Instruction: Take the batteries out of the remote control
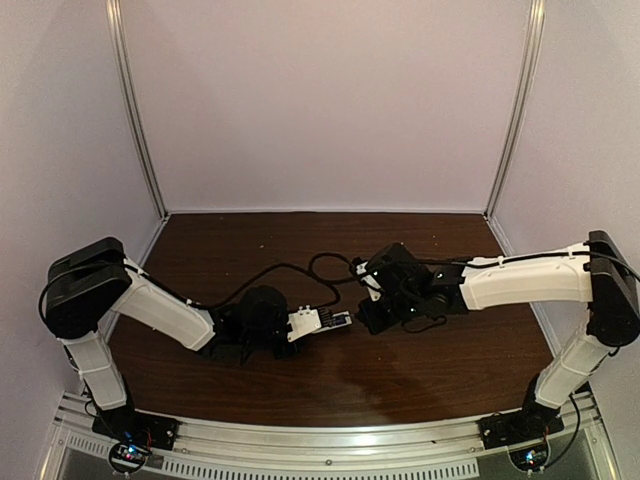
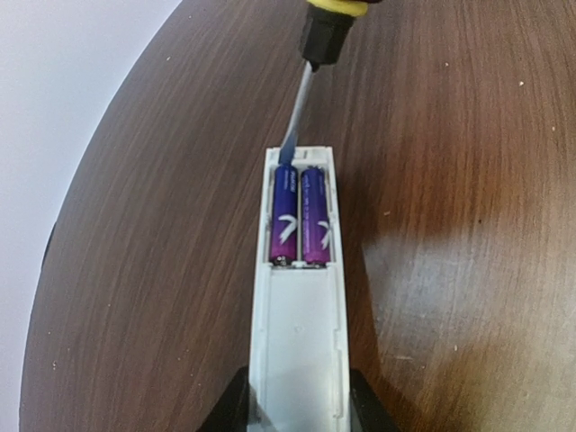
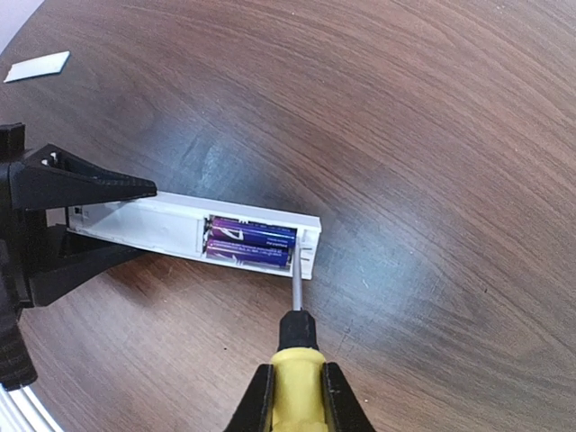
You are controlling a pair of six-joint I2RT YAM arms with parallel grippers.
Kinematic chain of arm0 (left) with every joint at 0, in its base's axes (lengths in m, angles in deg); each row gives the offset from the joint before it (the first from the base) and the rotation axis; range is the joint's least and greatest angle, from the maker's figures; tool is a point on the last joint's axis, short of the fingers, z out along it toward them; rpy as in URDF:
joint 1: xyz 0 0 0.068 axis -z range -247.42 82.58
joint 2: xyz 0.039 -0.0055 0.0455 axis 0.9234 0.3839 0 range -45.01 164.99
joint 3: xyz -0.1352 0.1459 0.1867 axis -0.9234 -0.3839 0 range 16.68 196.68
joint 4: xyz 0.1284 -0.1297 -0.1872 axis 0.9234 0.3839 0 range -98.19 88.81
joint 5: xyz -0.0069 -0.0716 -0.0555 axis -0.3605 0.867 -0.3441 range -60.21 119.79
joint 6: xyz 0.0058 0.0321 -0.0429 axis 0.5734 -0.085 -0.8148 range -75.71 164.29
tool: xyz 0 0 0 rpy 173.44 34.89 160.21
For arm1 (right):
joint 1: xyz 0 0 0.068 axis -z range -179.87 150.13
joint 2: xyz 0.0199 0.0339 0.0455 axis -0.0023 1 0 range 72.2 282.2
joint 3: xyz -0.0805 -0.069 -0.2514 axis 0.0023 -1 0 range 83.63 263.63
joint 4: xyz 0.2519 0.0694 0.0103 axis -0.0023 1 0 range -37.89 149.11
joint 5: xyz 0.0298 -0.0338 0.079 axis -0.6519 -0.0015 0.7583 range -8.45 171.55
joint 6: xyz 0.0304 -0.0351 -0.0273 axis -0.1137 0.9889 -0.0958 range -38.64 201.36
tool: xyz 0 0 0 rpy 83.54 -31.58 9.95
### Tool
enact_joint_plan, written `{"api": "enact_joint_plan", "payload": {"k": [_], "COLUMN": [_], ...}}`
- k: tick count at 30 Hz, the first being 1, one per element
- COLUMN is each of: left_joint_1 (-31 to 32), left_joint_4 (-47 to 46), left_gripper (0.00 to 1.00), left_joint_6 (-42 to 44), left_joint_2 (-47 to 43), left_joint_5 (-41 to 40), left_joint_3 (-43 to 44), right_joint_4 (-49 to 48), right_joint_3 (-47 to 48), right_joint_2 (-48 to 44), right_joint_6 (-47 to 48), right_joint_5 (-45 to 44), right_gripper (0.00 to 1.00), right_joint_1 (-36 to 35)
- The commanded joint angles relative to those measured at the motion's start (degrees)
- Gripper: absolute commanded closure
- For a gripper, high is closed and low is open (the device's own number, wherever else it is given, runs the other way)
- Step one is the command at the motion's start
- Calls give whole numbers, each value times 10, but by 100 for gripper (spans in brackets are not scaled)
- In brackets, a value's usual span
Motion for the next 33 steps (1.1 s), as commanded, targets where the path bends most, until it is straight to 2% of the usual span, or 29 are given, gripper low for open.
{"api": "enact_joint_plan", "payload": {"k": [1,6,14,24,33], "left_joint_1": [9,8,9,8,9], "left_joint_4": [-10,-9,-5,-5,-3], "left_gripper": [100,100,100,100,100], "left_joint_6": [11,12,12,8,-19], "left_joint_2": [12,13,13,12,1], "left_joint_5": [41,42,44,50,105], "left_joint_3": [17,19,19,19,11], "right_joint_4": [23,31,37,-10,-16], "right_joint_3": [19,31,33,6,-9], "right_joint_2": [33,44,41,16,4], "right_joint_6": [32,48,51,28,17], "right_joint_5": [64,76,41,5,5], "right_gripper": [100,100,100,100,100], "right_joint_1": [-27,-33,-33,-33,-33]}}
